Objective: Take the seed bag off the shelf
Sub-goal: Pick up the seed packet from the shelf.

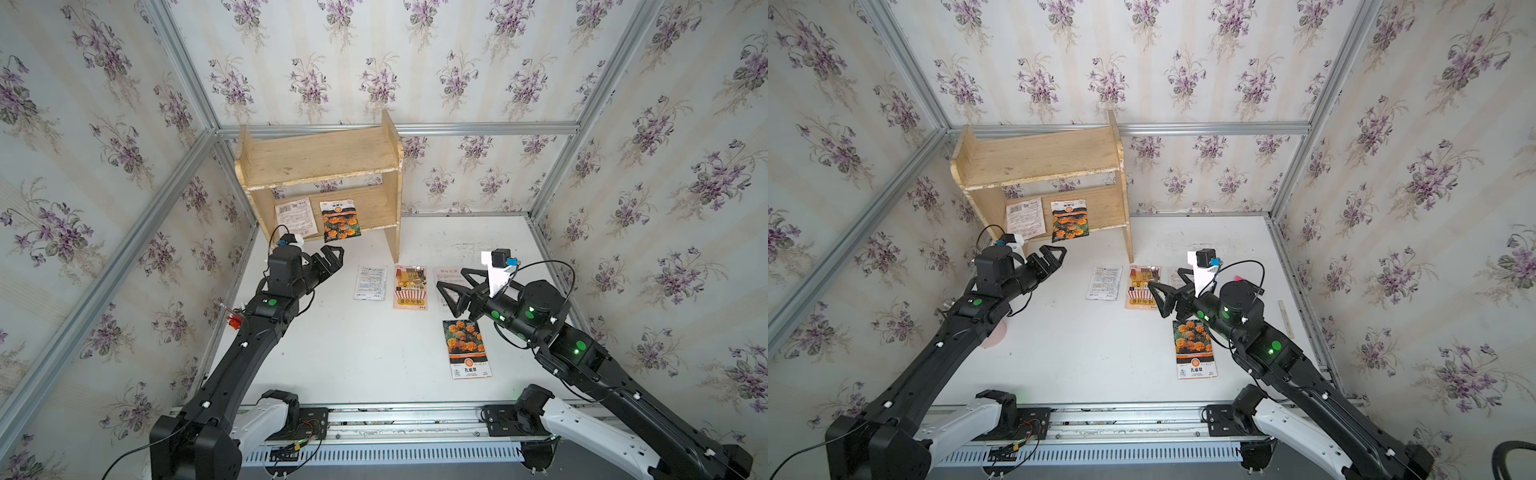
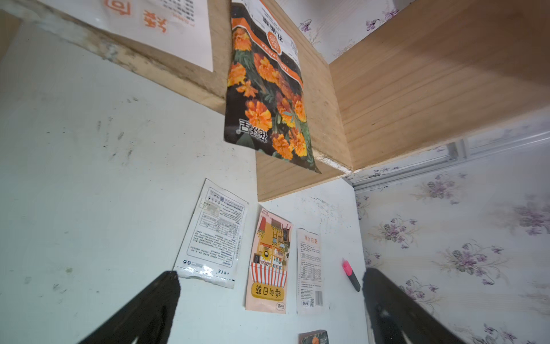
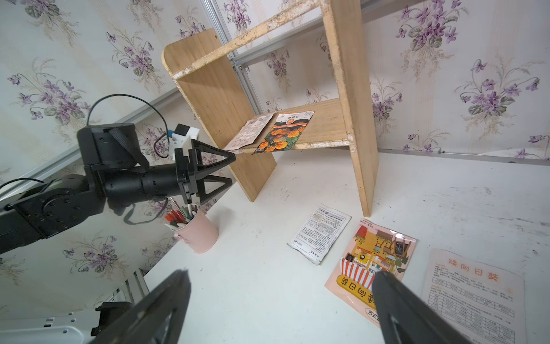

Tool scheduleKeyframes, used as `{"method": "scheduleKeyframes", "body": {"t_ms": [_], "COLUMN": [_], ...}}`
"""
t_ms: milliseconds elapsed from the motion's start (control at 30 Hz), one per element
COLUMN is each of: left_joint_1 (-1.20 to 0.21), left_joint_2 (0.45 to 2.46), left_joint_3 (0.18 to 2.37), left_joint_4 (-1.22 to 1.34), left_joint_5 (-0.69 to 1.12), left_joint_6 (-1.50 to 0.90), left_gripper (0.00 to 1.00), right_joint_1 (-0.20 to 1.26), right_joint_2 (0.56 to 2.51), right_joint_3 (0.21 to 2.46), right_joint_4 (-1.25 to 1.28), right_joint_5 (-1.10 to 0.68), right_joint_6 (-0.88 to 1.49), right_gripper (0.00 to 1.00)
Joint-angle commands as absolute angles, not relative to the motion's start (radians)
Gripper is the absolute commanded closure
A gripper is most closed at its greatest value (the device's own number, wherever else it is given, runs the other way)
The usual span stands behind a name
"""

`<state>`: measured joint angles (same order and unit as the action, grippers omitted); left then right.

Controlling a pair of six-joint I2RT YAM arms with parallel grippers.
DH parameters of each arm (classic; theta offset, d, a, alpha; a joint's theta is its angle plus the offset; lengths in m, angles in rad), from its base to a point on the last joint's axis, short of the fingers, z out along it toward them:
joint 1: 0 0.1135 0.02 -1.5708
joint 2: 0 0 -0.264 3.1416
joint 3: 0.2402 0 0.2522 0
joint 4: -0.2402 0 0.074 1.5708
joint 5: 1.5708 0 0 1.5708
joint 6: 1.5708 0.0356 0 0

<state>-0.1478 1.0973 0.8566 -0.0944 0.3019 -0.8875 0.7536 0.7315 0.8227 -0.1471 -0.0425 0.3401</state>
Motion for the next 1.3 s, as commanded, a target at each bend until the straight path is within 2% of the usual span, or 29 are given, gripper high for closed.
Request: {"method": "scheduleKeyframes", "body": {"t_ms": [0,733,1267], "left_joint_1": [-0.124,-0.046,-0.045], "left_joint_2": [1.138,1.407,1.466], "left_joint_3": [0.860,0.984,1.006], "left_joint_4": [0.067,0.194,0.204], "left_joint_5": [0.402,0.485,0.496], "left_joint_6": [-0.932,-0.999,-1.023], "left_gripper": [0.00,0.04,0.52], "right_joint_1": [0.755,0.754,0.755], "right_joint_2": [0.726,0.709,0.712], "right_joint_3": [0.829,0.831,0.826], "right_joint_4": [-0.137,-0.153,-0.157], "right_joint_5": [-0.035,-0.012,-0.010], "right_joint_6": [0.334,0.325,0.329], "right_gripper": [0.01,0.01,0.01]}}
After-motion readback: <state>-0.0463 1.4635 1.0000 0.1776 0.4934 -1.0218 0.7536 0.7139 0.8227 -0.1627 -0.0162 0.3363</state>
